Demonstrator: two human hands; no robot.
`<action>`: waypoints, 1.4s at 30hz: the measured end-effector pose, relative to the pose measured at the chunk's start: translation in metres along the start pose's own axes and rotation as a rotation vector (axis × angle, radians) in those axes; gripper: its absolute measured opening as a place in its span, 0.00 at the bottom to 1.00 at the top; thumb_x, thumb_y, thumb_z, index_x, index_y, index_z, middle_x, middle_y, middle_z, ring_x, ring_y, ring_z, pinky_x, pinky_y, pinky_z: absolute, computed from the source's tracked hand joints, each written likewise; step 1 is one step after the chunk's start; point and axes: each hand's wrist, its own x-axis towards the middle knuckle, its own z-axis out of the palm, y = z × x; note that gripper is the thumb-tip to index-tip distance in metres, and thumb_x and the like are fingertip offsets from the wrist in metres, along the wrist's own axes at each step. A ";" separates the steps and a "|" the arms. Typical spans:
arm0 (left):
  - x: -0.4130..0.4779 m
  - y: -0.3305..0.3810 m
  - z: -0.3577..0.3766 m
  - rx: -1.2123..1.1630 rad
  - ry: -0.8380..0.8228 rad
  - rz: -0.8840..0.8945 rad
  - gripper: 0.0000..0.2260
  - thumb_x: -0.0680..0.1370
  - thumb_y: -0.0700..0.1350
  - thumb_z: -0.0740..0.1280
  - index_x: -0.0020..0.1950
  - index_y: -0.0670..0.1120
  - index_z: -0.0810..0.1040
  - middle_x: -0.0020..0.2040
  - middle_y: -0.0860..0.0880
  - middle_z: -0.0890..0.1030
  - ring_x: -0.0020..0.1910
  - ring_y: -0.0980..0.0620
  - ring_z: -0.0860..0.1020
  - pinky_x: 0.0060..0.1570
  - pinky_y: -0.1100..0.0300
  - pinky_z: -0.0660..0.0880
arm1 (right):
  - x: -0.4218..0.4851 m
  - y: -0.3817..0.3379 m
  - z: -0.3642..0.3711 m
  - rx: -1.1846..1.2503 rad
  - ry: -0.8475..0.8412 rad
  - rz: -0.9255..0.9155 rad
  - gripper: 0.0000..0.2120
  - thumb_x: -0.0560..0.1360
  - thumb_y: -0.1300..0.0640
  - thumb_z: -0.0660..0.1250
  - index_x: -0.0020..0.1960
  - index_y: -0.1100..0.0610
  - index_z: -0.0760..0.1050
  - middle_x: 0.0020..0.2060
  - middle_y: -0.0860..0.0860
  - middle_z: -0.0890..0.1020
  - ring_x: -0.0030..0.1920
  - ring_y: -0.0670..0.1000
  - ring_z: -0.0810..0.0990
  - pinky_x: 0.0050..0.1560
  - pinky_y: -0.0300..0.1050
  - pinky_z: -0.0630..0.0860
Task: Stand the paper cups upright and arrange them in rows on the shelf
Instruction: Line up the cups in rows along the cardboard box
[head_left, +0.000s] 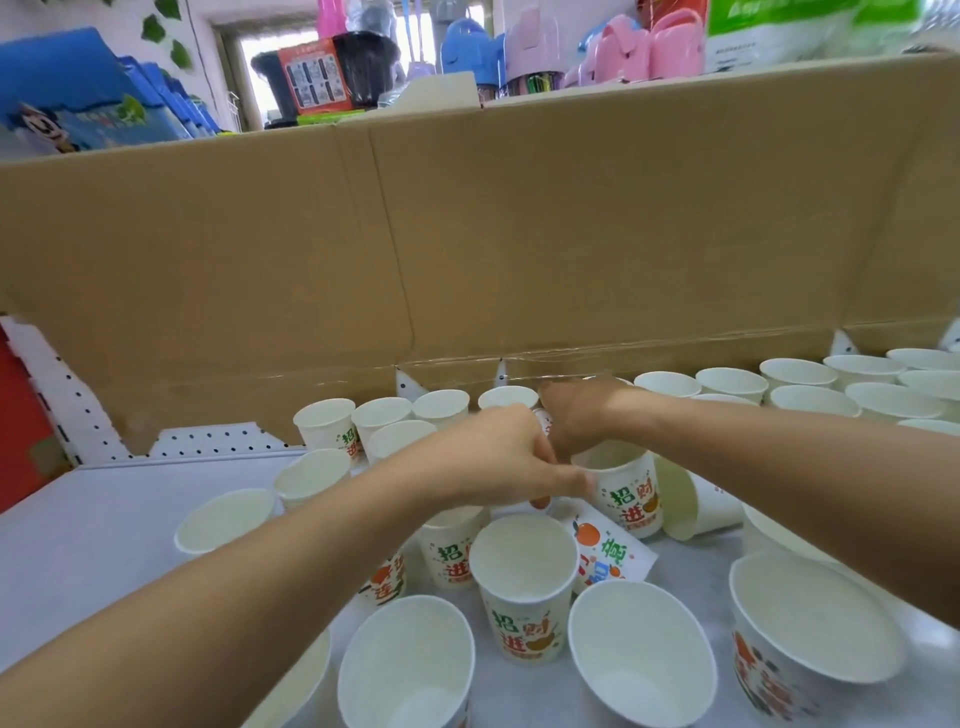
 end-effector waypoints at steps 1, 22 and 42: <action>0.002 0.005 0.001 0.023 -0.024 -0.025 0.19 0.72 0.63 0.68 0.37 0.47 0.84 0.25 0.55 0.73 0.25 0.58 0.69 0.25 0.65 0.65 | 0.001 0.001 0.000 0.007 0.006 -0.003 0.26 0.66 0.44 0.71 0.60 0.53 0.71 0.53 0.50 0.81 0.48 0.53 0.79 0.46 0.46 0.77; 0.003 -0.004 0.003 0.400 0.254 0.148 0.05 0.70 0.54 0.71 0.39 0.54 0.82 0.32 0.59 0.79 0.38 0.58 0.76 0.40 0.60 0.62 | -0.049 0.057 -0.038 0.351 0.151 -0.190 0.08 0.74 0.51 0.70 0.51 0.49 0.83 0.39 0.38 0.82 0.43 0.42 0.81 0.41 0.37 0.78; 0.027 0.013 0.014 0.457 0.107 0.508 0.09 0.77 0.55 0.66 0.55 0.60 0.81 0.48 0.61 0.81 0.49 0.60 0.72 0.51 0.61 0.56 | -0.090 0.070 0.006 -0.026 0.031 0.095 0.11 0.71 0.47 0.66 0.46 0.51 0.69 0.38 0.47 0.73 0.42 0.51 0.74 0.32 0.41 0.66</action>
